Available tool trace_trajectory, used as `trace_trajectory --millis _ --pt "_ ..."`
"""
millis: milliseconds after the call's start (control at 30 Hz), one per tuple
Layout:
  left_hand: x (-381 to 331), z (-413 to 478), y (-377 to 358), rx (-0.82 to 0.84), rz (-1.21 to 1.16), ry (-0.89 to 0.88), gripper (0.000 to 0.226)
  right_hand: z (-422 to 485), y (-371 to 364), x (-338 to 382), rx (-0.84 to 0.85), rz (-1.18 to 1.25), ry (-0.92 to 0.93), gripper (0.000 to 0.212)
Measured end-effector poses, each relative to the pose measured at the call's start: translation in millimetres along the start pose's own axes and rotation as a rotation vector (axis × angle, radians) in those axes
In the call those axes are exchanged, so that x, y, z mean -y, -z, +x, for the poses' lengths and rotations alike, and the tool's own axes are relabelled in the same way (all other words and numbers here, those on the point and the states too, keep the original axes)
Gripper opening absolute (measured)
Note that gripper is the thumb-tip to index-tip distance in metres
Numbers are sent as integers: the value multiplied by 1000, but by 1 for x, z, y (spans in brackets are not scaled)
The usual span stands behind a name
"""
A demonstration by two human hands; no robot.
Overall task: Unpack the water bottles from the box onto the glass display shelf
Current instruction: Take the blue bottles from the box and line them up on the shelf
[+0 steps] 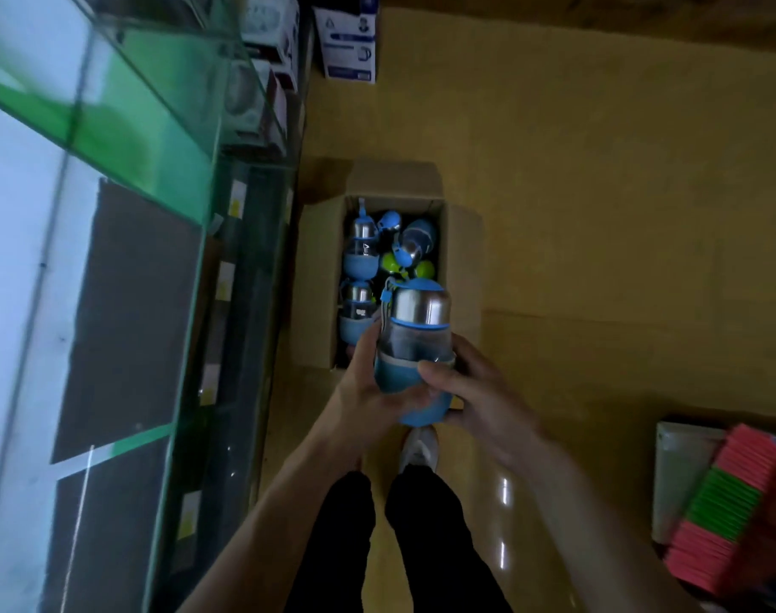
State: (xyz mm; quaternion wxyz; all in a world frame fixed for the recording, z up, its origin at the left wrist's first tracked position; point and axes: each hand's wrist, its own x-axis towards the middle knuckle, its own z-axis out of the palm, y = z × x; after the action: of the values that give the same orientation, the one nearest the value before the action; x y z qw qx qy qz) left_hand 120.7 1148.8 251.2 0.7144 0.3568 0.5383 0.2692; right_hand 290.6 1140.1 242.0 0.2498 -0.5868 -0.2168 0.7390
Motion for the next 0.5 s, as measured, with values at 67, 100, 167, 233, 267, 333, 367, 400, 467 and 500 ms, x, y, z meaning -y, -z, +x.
trace_trajectory --millis 67,100,167,233,267,333,367,400,467,500 --pt "-24 -23 -7 0 11 3 70 -30 -8 18 5 -13 -4 56" --pt "-33 -31 -10 3 22 -2 69 -41 -10 24 5 -14 2 56" --pt "-61 -54 -16 23 24 8 70 -70 -16 45 4 -1 2 59" --pt "-83 -70 -21 39 36 5 69 -93 -21 61 6 6 24 58" --pt "-96 -78 -24 40 41 -2 68 -107 -23 71 11 9 39 55" --pt "-118 -95 -32 39 57 -23 67 -131 -28 88 16 -2 64 52" --pt "-129 -104 -36 43 62 -38 66 -142 -29 94 13 -11 78 53" --pt "-139 -113 -40 45 63 -56 64 -154 -31 102 6 -19 92 53" --pt "-157 -128 -47 50 72 -85 59 -173 -34 114 -4 -41 115 55" --pt "-163 -135 -49 52 78 -96 57 -180 -35 119 -7 -51 124 55"
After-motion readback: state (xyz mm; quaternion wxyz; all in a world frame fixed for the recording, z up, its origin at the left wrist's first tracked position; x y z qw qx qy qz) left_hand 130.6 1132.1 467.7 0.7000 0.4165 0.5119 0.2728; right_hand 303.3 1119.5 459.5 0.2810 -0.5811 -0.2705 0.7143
